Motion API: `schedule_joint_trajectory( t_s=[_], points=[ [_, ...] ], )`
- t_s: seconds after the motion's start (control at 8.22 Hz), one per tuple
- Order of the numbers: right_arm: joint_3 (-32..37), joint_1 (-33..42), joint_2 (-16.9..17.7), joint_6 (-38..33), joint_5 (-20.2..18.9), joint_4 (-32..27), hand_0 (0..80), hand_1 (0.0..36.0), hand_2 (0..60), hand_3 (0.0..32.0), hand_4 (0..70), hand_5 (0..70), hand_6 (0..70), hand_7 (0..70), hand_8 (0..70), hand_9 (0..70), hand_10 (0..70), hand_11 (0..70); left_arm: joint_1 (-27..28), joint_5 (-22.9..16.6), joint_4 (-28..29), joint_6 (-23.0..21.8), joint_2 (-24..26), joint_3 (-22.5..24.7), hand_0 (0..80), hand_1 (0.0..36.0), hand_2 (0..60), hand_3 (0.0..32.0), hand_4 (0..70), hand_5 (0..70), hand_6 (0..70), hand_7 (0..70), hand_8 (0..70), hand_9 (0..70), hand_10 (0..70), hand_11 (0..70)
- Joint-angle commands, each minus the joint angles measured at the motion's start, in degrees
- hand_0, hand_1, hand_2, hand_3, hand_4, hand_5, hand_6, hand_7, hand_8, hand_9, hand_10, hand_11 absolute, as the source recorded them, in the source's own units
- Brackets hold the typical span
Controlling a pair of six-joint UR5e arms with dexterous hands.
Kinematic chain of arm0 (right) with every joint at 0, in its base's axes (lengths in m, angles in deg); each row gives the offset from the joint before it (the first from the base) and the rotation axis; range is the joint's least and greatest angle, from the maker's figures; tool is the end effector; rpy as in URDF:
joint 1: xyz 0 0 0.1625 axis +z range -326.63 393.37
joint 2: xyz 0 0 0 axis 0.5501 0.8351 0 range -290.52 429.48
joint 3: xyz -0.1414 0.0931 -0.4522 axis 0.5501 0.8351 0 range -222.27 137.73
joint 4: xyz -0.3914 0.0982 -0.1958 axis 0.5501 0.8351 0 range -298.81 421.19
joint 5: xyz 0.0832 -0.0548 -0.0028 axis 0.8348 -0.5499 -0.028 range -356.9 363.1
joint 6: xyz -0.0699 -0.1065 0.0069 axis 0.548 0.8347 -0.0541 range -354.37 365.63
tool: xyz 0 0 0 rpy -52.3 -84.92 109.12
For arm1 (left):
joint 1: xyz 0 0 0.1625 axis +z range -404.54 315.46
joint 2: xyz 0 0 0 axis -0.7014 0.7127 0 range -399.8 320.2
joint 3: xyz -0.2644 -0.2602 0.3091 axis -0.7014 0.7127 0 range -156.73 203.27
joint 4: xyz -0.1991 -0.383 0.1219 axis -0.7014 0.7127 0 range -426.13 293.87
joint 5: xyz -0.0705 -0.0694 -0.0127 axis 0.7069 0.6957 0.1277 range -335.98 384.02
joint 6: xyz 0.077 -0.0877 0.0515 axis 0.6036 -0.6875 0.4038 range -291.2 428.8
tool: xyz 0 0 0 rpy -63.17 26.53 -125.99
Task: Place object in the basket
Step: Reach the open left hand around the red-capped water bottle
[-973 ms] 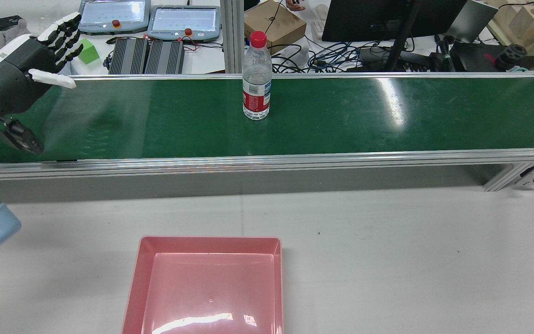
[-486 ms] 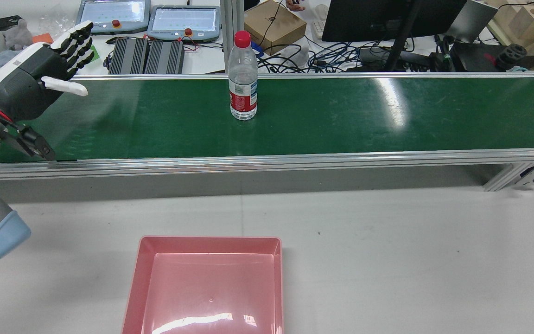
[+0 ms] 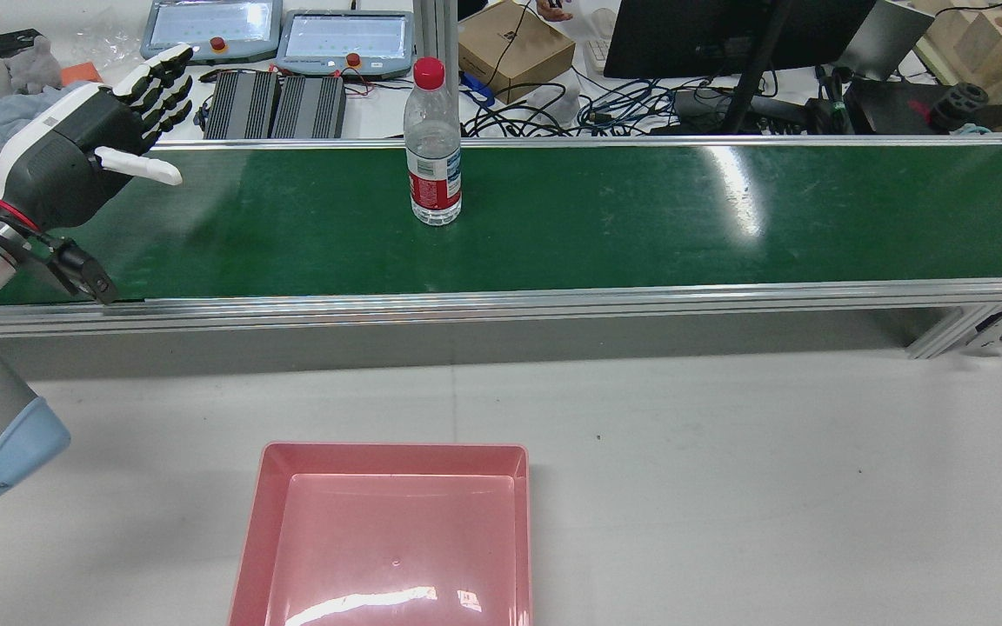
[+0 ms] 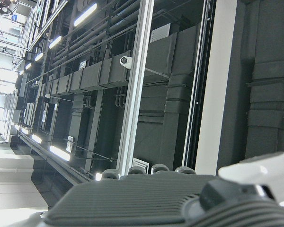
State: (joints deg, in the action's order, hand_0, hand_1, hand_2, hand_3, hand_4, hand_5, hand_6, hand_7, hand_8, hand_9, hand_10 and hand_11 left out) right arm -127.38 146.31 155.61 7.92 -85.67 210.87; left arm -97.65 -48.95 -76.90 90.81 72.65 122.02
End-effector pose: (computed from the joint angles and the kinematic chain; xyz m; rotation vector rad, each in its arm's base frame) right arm 0.3672 -0.5186 0.6764 -0.5727 2.4863 -1.4649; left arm 0.2836 -0.6622 0.4377 -0.0609 2.3175 -1.5645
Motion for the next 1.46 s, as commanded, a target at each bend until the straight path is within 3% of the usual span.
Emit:
schedule_joint_trajectory(
  t_s=[0.0,0.49,0.61,0.73,1.34],
  points=[
    [0.03,0.00,0.00,0.00,0.00,0.08,0.0,0.0,0.0,0.0,0.0,0.0,0.0,0.0,0.0,0.0,0.0,0.0,-0.15,2.12,-0.91,-0.21,0.13,0.30,51.4,8.5,0.0,1.4,0.0,13.1,0.6,0.0,4.6,2.5,3.9,7.2],
    [0.03,0.00,0.00,0.00,0.00,0.08,0.0,0.0,0.0,0.0,0.0,0.0,0.0,0.0,0.0,0.0,0.0,0.0,0.98,4.14,-2.76,1.44,0.05,1.80,53.1,10.6,0.0,4.2,0.0,12.4,0.0,0.0,3.8,1.4,3.9,7.5],
    [0.03,0.00,0.00,0.00,0.00,0.08,0.0,0.0,0.0,0.0,0.0,0.0,0.0,0.0,0.0,0.0,0.0,0.0,3.08,4.85,-2.67,1.54,0.22,1.71,52.3,9.2,0.0,5.0,0.0,11.6,0.0,0.0,2.0,0.2,2.9,6.0],
    [0.03,0.00,0.00,0.00,0.00,0.00,0.0,0.0,0.0,0.0,0.0,0.0,0.0,0.0,0.0,0.0,0.0,0.0,4.14,6.33,-2.58,1.54,0.57,1.80,51.2,8.3,0.0,4.4,0.0,11.6,0.0,0.0,2.2,0.8,3.0,6.0],
    [0.03,0.00,0.00,0.00,0.00,0.00,0.0,0.0,0.0,0.0,0.0,0.0,0.0,0.0,0.0,0.0,0.0,0.0,4.86,6.44,-3.73,2.60,3.21,1.45,51.7,10.1,0.0,1.8,0.0,12.7,0.0,0.0,3.0,2.1,2.4,5.2]
  ],
)
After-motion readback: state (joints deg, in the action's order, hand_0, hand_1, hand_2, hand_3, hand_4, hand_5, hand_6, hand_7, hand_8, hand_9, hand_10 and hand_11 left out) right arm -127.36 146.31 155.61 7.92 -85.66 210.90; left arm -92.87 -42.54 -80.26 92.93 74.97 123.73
